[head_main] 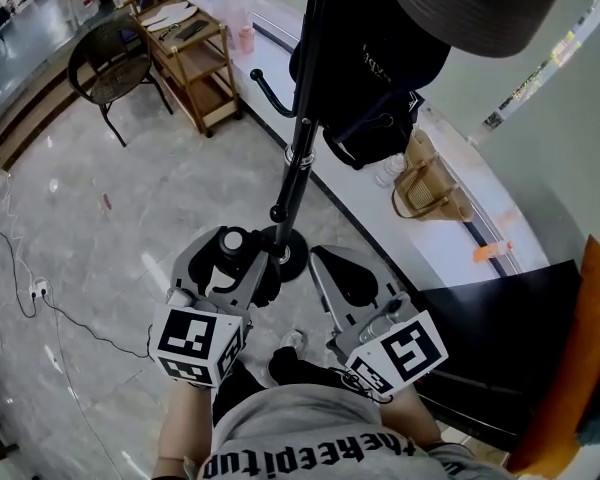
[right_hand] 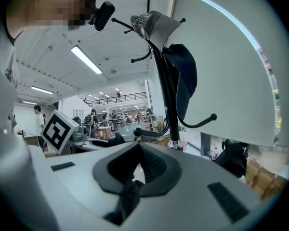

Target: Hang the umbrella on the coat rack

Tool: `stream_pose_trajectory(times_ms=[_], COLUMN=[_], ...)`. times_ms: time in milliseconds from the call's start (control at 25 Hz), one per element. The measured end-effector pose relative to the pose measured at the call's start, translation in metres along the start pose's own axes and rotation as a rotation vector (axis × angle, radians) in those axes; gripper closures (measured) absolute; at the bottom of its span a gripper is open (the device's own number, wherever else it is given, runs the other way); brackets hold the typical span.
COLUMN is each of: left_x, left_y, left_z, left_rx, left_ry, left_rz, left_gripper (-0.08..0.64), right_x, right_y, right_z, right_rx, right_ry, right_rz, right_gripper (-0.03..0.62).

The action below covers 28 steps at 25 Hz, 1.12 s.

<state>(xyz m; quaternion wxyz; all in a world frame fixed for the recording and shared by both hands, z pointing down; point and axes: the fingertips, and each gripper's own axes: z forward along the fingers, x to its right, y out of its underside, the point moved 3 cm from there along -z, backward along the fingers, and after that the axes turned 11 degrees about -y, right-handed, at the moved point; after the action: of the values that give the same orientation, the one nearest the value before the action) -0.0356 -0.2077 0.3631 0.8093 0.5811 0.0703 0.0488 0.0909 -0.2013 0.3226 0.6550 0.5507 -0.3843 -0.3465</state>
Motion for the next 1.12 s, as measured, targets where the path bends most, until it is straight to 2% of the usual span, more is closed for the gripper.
stream_pose_trajectory(times_ms=[600, 1120], left_x=[-0.001, 0.003], left_y=[-0.007, -0.024], left_z=[0.022, 0.022], left_rx=[-0.007, -0.007], left_ry=[-0.080, -0.083], left_rz=[-0.015, 0.001], left_gripper=[0.310, 0.310], right_x=[0.019, 0.024], right_y=[0.002, -0.001], right_z=[-0.008, -0.006], right_rx=[0.002, 0.019], right_ry=[-0.042, -0.066], right_rz=[0.007, 0.008], right_gripper=[0.580, 0.581])
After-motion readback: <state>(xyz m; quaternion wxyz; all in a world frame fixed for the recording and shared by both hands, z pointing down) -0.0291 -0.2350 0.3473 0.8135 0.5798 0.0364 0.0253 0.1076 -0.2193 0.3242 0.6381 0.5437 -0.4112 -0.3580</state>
